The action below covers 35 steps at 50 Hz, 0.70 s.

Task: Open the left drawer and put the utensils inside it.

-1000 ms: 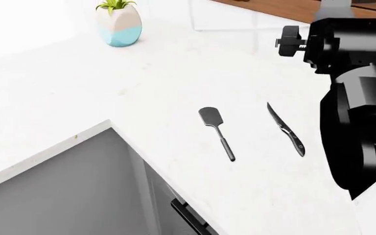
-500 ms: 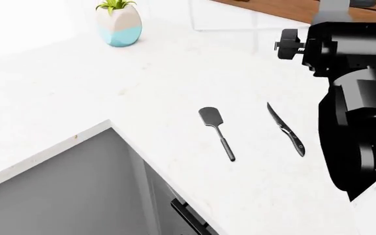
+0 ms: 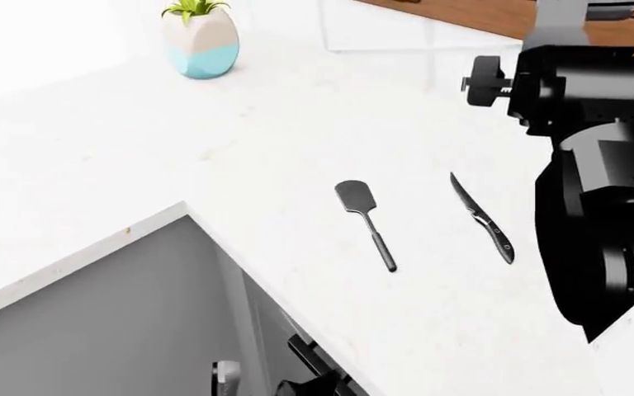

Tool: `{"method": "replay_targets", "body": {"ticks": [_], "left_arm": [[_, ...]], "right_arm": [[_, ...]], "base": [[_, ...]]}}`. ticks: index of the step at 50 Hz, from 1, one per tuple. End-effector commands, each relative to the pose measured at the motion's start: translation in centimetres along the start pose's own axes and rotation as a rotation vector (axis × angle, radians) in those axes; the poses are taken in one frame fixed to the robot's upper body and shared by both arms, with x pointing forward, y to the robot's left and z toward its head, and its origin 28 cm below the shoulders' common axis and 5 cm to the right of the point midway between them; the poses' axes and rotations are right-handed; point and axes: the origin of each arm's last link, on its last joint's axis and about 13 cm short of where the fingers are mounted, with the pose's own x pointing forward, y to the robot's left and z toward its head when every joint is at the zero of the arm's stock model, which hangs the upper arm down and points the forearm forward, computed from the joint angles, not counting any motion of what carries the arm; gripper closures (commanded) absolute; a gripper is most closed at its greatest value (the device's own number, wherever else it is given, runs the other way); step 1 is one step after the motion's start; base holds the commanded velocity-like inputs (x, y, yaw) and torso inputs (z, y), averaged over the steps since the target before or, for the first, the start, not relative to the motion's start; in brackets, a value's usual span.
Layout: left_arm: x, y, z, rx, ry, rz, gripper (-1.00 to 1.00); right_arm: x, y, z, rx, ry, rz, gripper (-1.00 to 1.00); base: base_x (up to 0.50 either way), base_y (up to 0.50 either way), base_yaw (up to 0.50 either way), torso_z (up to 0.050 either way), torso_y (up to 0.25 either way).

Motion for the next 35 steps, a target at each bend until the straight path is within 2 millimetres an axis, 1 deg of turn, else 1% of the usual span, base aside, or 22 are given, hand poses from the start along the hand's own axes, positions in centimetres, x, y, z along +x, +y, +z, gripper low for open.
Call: {"method": "replay_targets", "body": {"ticks": [1, 14, 18, 22, 23, 35], "left_arm": [[1.9, -0.3, 1.2, 0.017, 0.021, 0.009, -1.00], [3.4, 0.4, 2.5, 0.010, 0.026, 0.036, -1.00], [4.2, 0.7, 3.0, 0.009, 0.032, 0.057, -1.00], [4.5, 0.9, 2.9, 0.005, 0.042, 0.074, -1.00], [4.4, 0.9, 2.9, -0.002, 0.034, 0.083, 1.00], [4.3, 1.1, 2.8, -0.018, 0.045, 0.090, 1.00]], "right_arm": [[0.2, -0.1, -0.3, 0.003, 0.007, 0.000, -1.00], [0.3, -0.1, -0.5, 0.010, 0.014, -0.002, -1.00], [0.3, -0.2, -0.5, 0.014, 0.016, -0.002, -1.00], [0.4, -0.3, -0.6, 0.014, 0.019, -0.005, -1.00], [0.4, -0.3, -0.7, 0.017, 0.020, -0.005, -1.00], [0.5, -0.2, -0.9, 0.022, 0.024, -0.001, -1.00]], "base": [[0.00, 0.00, 0.00, 0.000, 0.000], [0.00, 0.00, 0.00, 0.000, 0.000], [0.00, 0.00, 0.00, 0.000, 0.000], [0.00, 0.00, 0.00, 0.000, 0.000], [0.00, 0.00, 0.00, 0.000, 0.000], [0.00, 0.00, 0.00, 0.000, 0.000]]}}
